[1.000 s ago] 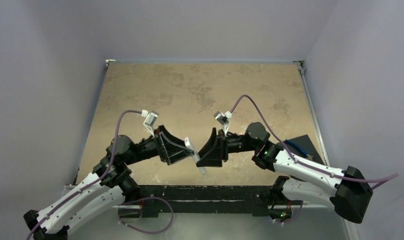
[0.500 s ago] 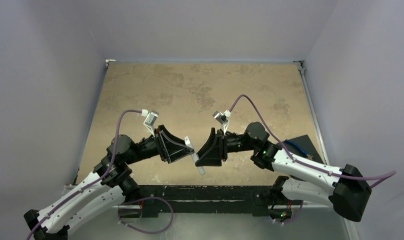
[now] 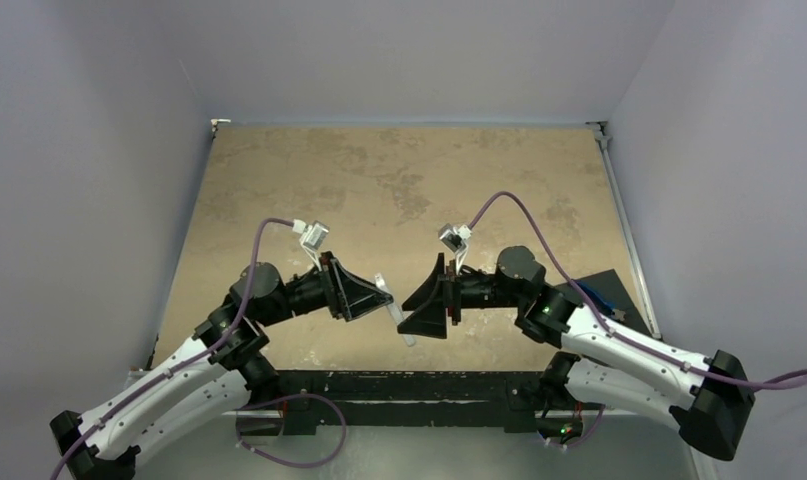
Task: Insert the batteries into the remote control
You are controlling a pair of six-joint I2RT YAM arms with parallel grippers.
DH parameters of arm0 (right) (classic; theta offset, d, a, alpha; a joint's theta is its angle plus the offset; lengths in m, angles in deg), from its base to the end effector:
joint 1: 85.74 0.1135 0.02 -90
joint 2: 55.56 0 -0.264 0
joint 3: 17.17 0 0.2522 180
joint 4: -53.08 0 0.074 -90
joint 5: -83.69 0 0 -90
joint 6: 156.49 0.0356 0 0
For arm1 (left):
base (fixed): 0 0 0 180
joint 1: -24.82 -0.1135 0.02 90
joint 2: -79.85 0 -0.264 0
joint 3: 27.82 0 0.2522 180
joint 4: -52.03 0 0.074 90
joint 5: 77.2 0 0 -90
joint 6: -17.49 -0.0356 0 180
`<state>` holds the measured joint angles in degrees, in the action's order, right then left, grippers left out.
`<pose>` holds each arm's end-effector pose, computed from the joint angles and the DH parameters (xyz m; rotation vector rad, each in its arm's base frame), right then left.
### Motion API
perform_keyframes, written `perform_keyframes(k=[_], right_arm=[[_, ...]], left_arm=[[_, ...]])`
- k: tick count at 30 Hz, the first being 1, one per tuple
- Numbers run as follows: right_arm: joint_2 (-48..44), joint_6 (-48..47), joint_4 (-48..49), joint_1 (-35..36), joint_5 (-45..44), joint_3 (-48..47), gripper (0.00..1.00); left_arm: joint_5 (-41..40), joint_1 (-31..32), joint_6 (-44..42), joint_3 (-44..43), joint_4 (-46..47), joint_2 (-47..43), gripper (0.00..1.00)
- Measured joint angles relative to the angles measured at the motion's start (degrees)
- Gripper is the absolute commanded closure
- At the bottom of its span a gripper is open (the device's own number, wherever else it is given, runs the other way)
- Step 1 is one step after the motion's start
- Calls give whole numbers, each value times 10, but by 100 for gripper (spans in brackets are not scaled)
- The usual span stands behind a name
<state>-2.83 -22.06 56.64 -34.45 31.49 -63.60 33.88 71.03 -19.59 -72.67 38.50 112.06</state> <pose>0.1161 0.1797 0.2910 -0.7138 1.8115 1.7336 0.0945 -0.1171 0.3077 0.2259 1.8326 -1.5803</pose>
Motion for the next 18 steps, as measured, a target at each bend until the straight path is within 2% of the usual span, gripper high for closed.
perform_keyframes(k=[12,18], right_arm=[[-61,-84,-138,0,-92,-31,1],[-77,-115,-232,0,-170,-55,1]], left_arm=[[-39,0,-9,-4,-59,64,100],[-75,0,-25,-21,-104,118,100]])
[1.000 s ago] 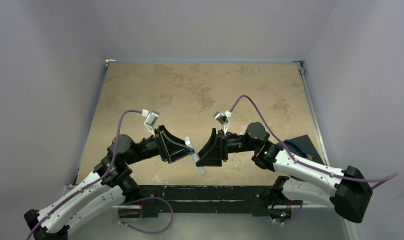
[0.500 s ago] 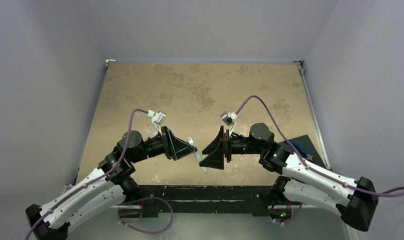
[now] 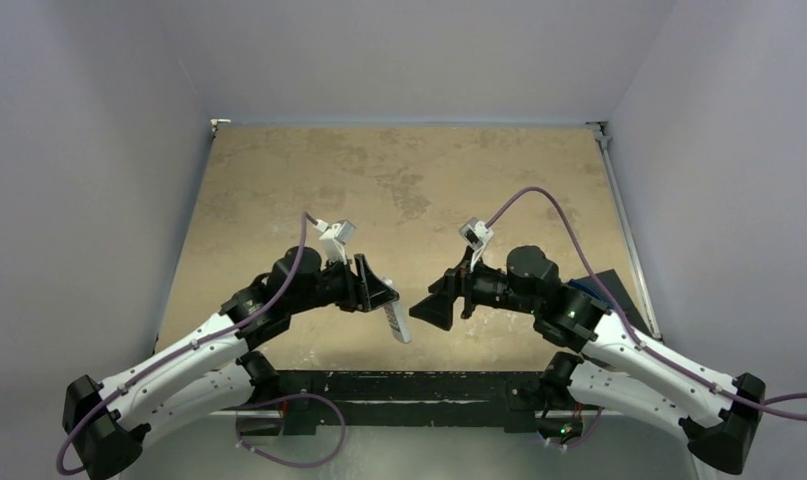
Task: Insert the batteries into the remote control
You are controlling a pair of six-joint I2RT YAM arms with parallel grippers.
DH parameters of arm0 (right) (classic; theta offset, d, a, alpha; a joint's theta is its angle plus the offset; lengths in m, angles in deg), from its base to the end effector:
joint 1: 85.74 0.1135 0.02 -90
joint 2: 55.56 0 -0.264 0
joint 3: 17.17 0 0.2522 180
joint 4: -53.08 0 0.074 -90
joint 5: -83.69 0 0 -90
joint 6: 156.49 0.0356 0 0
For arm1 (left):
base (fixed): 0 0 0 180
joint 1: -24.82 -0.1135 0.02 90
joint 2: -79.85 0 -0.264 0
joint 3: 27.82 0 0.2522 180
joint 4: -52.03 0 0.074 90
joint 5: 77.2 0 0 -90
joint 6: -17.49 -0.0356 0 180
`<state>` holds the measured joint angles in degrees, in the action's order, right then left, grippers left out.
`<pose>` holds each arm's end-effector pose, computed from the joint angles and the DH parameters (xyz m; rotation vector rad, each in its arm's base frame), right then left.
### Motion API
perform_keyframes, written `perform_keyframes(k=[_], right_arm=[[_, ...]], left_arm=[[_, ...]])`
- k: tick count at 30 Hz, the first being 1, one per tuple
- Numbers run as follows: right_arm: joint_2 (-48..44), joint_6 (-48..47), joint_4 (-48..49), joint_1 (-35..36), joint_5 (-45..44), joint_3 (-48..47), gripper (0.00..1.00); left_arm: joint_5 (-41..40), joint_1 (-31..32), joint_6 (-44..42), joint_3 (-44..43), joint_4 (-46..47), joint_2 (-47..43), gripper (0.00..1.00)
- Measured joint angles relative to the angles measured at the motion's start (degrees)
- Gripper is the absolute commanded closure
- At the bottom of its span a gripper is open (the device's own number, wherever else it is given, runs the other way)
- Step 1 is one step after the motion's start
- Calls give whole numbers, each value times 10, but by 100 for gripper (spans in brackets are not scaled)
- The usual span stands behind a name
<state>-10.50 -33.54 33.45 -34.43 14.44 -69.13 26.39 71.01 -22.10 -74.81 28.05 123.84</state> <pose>0.1080 0.1551 0.3070 -0.6018 1.9082 1.3303 0.1209 -0.1381 0.2712 0.0978 2.1755 -1.2862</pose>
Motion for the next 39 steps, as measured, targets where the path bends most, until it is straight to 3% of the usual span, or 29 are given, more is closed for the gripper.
perform_keyframes(k=[6,16,26,39], right_arm=[[-40,-12,-83,0,-109,-14,1],[-111,-18,-167,0,-214,-14,1],[-215,-54,-159,0,-248,-10,1],[-217,-61,-161,0,-243,12,1]], left_arm=[[-56,0,-23,-43,-60,71,100],[-126,0,-67,-87,-104,194,100],[-145,2,-90,-127,-101,315,100],[-173,35,-96,-180,-83,448,97]])
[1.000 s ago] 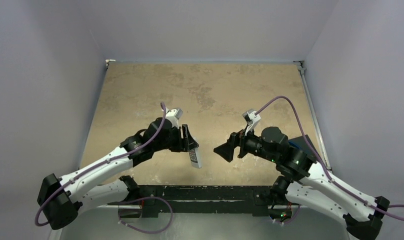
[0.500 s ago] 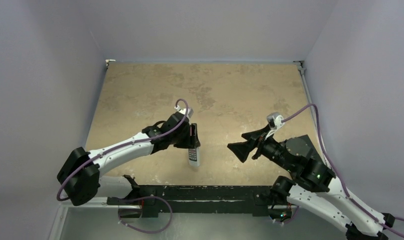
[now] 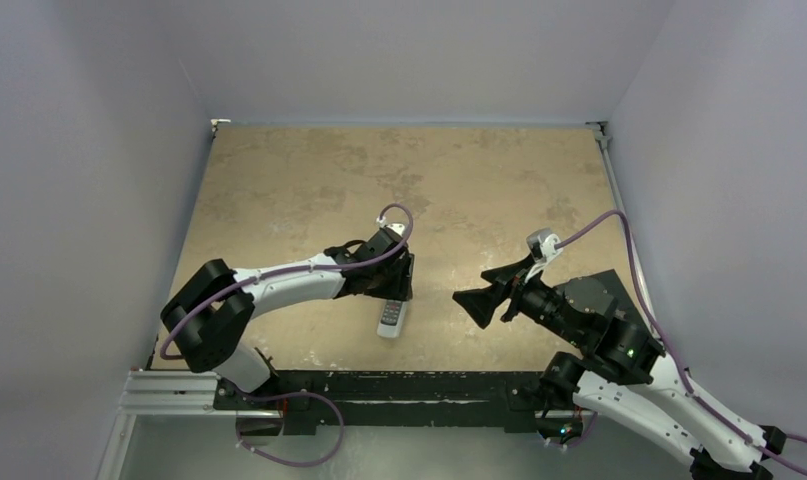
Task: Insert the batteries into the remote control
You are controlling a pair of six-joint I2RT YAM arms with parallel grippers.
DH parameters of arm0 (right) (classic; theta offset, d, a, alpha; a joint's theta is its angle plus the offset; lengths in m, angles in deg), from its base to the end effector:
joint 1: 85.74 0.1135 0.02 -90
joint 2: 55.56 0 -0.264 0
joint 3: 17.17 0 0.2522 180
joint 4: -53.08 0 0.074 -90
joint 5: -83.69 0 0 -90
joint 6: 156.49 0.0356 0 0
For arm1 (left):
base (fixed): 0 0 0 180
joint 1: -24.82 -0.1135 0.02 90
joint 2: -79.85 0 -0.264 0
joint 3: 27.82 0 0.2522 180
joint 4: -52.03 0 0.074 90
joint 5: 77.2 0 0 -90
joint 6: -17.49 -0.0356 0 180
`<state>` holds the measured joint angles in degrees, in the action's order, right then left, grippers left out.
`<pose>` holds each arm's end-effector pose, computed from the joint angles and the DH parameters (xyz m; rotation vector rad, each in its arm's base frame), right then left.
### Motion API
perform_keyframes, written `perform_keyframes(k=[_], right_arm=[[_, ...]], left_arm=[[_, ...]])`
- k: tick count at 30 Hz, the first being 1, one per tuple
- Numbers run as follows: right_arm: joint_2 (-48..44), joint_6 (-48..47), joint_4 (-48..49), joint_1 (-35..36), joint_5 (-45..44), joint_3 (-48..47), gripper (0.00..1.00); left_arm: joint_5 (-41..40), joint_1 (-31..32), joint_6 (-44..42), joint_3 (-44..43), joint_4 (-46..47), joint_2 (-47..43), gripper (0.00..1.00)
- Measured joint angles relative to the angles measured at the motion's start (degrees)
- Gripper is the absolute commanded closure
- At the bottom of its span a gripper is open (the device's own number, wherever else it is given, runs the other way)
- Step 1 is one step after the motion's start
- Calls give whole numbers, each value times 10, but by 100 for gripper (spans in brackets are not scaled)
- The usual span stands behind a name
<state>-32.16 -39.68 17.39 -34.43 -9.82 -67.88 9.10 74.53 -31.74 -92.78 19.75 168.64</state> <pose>0.0706 0.0846 0.3181 -0.3377 1.7813 0.9430 0.1998 -0.2321 0.1846 0.1795 2.6285 -0.5100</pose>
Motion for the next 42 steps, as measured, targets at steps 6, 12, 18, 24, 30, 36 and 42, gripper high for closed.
perform_keyframes(k=[6,12,18,24,30,36,42], right_arm=[[2,2,1,0,0,0,1],[2,2,1,0,0,0,1],[3,4,0,0,1,0,1],[5,6,0,0,0,0,1],[7,6,-10,0,0,0,1],[11,11,-13,0,-1,-1,1],[21,17,-21,0,-6,-13,1]], left_arm=[[-7,3,1,-3,10,19,80],[-9,3,0,-13,19,26,69],[-11,4,2,-31,33,35,59],[-11,6,3,-31,25,38,52],[-12,6,3,-31,10,30,46],[-17,6,1,-31,-6,-18,33],[-34,6,0,-36,-28,-84,17]])
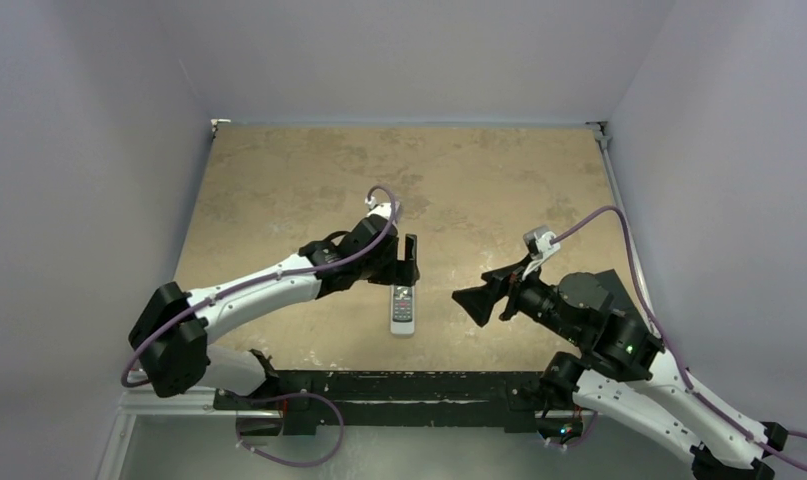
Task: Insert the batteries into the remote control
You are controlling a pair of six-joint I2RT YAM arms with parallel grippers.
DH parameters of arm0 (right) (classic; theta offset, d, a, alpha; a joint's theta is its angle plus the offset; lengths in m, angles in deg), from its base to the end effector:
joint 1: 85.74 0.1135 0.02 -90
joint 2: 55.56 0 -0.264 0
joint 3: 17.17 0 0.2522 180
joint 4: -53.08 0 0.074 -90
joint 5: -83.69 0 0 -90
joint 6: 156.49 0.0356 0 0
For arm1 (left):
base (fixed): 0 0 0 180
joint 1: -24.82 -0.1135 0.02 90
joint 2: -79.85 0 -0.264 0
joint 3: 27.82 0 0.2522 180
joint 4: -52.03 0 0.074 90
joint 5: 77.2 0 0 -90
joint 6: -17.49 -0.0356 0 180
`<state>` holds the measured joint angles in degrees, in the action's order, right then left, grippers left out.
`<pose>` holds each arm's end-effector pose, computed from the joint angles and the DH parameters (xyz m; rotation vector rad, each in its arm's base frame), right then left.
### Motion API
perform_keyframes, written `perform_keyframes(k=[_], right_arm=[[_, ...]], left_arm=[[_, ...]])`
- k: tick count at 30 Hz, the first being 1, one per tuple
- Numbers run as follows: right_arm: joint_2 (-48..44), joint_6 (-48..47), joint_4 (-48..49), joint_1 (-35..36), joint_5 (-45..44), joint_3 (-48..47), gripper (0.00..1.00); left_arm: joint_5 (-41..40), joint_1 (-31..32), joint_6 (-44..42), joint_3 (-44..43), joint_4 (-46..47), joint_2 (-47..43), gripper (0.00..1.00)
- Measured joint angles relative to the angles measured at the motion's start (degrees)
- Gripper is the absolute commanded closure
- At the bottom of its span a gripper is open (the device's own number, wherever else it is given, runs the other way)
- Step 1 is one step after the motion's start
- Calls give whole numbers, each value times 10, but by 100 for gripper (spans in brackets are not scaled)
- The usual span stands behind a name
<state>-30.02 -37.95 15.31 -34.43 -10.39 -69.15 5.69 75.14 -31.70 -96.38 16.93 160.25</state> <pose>0.0739 0.0882 0.3181 -0.3150 1.8406 0.9307 0.1933 -0.2261 0.2422 0.1443 2.4640 -0.5878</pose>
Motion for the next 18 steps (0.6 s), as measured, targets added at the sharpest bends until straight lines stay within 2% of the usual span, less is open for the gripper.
perform_keyframes(k=[14,18], right_arm=[[10,10,-51,0,-65,-40,1],[10,10,-65,0,-87,-41,1]], left_arm=[[-75,0,-19,-1,-81,-183,13],[-93,0,-31,-1,-109,-236,9]])
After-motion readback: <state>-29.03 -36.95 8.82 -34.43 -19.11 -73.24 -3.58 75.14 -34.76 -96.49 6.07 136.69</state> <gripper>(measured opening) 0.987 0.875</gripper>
